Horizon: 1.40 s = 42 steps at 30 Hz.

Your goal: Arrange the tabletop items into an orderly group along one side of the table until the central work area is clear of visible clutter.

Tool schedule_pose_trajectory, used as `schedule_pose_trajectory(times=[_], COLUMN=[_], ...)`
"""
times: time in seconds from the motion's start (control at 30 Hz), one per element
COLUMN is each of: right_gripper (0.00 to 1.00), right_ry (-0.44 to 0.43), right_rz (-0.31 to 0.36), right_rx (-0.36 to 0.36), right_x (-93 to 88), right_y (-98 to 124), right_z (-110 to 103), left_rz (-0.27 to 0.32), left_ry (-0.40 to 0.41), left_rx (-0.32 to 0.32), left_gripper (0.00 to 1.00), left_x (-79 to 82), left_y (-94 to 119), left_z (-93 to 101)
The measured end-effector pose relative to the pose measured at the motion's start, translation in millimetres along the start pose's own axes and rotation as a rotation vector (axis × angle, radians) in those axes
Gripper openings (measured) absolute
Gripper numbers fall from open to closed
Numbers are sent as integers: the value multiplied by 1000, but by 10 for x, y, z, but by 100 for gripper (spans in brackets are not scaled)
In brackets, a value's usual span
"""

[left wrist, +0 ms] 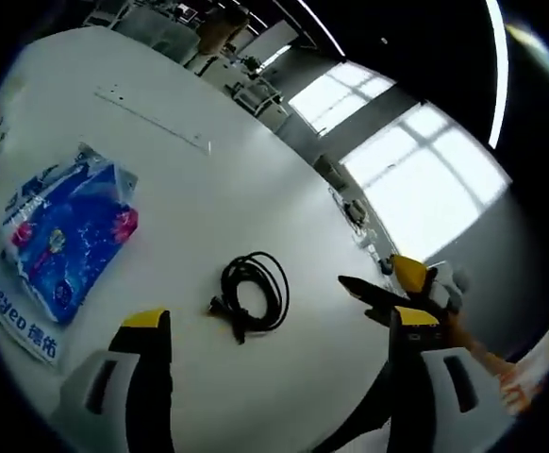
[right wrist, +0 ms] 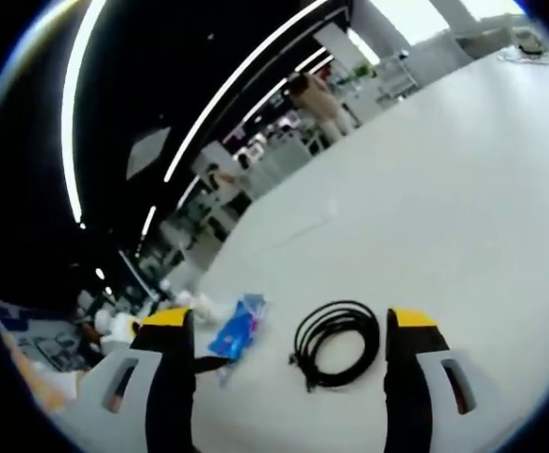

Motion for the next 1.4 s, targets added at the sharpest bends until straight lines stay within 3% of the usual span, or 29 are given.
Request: schedule_pose_trajectory(times=[0.2,0.33,0.5,0.67,0.87,1.13,1.27,1.4], right_gripper=[81,79,79,79,79,77,75,74], right_ry=[-29,-36,-47,-40,114,314,371,395], right_rz=[19,19,30,29,-25,-103,-137,-143], right_rx=[-13,-8,-27,-46,-77,-82,-83,-70], right_x=[-13,-11,-19,-29,-17,-1,-23,-17], right_y=[-18,-13,24,61,75,2,-34,-60], right_z=[-32,-48,0,31,25,-85,-131,-184], left_rz=[8,22,33,26,29,42,60,72], left_ry=[16,45,35,-4,-112,-148,-98,-97], left_rx=[5,18,41,57,139,229,253,282], left_gripper=[90,80,88,90,89,89,89,88], left_x=[-14,-16,5,16,28,38,50,63], left_y=[84,117,141,186,275,445,516,577], left_z=[-29,-71,-114,-124,-210,-329,-416,-462])
Point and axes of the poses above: the point that each gripper's makers call its tool centre point, and the gripper's own axes: y roughly backward along the fingers, z roughly to its right, x roughly out of its top, the point moved 5 cm from there along y, roughly backward along the fingers, and after that the axes turned 5 degrees about z, right-handed, at the moved point
